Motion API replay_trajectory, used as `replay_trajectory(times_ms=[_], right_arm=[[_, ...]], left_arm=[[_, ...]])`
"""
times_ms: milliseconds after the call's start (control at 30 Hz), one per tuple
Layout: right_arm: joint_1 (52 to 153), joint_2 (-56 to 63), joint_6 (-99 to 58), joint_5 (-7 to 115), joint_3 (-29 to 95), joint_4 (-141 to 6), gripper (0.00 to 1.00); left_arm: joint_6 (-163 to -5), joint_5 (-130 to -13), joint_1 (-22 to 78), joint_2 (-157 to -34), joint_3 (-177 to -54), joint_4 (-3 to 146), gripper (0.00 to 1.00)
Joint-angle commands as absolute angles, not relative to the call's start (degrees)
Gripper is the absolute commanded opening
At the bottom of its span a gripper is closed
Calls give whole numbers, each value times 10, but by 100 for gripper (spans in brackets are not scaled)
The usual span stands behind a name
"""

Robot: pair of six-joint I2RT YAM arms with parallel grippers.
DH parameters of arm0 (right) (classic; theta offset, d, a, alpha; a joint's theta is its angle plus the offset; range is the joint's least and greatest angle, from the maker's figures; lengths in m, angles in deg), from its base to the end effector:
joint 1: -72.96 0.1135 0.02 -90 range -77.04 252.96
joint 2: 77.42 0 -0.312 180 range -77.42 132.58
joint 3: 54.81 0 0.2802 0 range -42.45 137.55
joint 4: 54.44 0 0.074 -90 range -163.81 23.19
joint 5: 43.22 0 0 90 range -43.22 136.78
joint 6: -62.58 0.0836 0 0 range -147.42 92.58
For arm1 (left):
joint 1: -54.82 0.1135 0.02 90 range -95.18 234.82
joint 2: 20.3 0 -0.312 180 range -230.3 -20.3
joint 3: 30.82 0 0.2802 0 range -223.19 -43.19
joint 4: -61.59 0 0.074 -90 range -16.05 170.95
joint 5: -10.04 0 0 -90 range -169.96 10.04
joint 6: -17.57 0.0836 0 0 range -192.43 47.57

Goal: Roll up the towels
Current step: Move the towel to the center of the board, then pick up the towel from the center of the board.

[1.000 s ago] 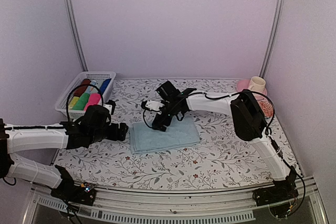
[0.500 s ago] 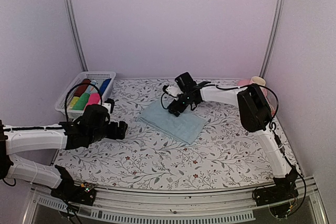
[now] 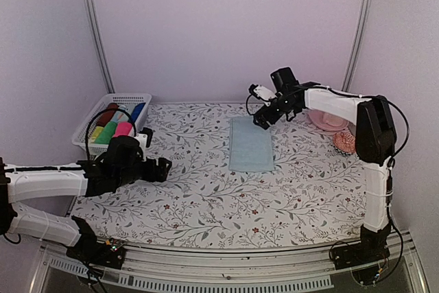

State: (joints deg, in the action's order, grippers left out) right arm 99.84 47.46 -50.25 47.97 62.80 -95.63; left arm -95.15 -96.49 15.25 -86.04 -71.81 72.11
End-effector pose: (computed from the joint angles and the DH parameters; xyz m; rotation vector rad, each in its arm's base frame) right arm 0.5173 0.2642 0.2160 -1.0246 2.1892 0.0575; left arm 0.2249 -0.1550 0.1916 0.1564 2.1683 -0.3108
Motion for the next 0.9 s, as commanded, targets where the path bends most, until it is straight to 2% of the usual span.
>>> replay_trajectory(times_ms=[0,200,433,533,867], right_arm=[[1014,383,-575,558,537,-946,99],[1014,249,-694,628,355,-892,99],[1012,110,-718,668,252,-878,99],[999,76,-714,672,224,-870,99],[903,26,-698,735,199,-855,99]], left_arm=[[-909,-889,150,-853,-703,661,97],[-738,-794,126,-884,-717,588,97],[-526,-778,70,-989,-770,516,97],[-432,-745,58,-1050,-805,508,97],[-196,-746,56,-1266,-996,607,82]])
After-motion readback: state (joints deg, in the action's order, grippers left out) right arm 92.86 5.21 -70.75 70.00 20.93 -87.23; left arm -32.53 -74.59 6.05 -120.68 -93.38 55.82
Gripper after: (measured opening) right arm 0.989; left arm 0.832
